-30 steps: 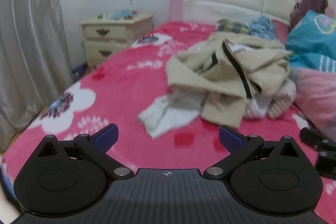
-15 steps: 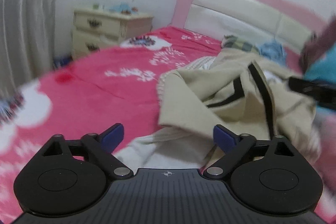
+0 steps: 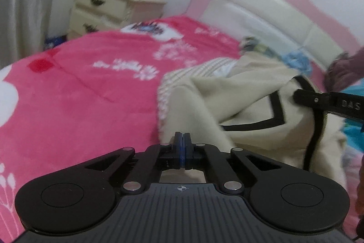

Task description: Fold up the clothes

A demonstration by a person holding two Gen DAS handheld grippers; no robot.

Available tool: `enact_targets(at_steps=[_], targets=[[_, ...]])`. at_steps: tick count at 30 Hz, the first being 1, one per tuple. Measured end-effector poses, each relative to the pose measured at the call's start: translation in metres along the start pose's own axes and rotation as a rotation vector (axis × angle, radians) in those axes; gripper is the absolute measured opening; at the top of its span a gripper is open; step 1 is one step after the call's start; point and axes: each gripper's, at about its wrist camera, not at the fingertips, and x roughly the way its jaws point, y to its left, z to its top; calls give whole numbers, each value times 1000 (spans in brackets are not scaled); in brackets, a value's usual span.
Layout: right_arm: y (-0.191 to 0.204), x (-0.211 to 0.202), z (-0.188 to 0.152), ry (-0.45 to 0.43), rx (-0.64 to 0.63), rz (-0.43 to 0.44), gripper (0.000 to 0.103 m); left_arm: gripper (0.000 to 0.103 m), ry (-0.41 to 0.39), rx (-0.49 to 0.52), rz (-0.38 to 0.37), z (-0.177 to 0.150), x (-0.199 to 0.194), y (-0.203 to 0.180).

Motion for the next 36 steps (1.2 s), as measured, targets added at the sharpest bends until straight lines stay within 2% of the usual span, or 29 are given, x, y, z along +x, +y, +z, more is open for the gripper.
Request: enact_targets(at_steps=[5, 8, 11, 17, 21, 23, 26, 30, 33, 35, 36], targets=[[-11, -74, -15, -113, 103, 153, 5, 0, -51, 66, -105, -2, -58, -25], [-23, -123, -24, -193, 196, 250, 5, 0, -106, 133, -204, -6, -109, -44], [-34, -172, -32, -273, 290, 347, 6, 0, -125, 187, -292, -10, -148, -64], [-32, -276, -57, -380, 353, 487, 6, 0, -100, 259, -402, -24, -212, -89], [-21, -347, -81, -392, 352, 546, 6, 0, -75, 294, -431, -37, -252, -84], [-10, -382, -95, -390, 344, 577, 6, 0, -33, 298, -445, -45, -271, -75], [11, -430, -118, -358, 332, 629, 6, 0, 30, 295, -416, -54, -292, -57], [42, -467, -148, -252, 329, 677, 6, 0, 70, 267, -348, -60, -309, -37], [65, -456, -173, -71, 337, 645, 7, 0, 114, 231, -326, -65, -308, -30], [87, -434, -190, 83, 289, 574, 8, 0, 140, 245, -302, -71, -302, -33], [99, -421, -200, 167, 252, 531, 9, 5, 153, 254, -290, -75, -298, -35]])
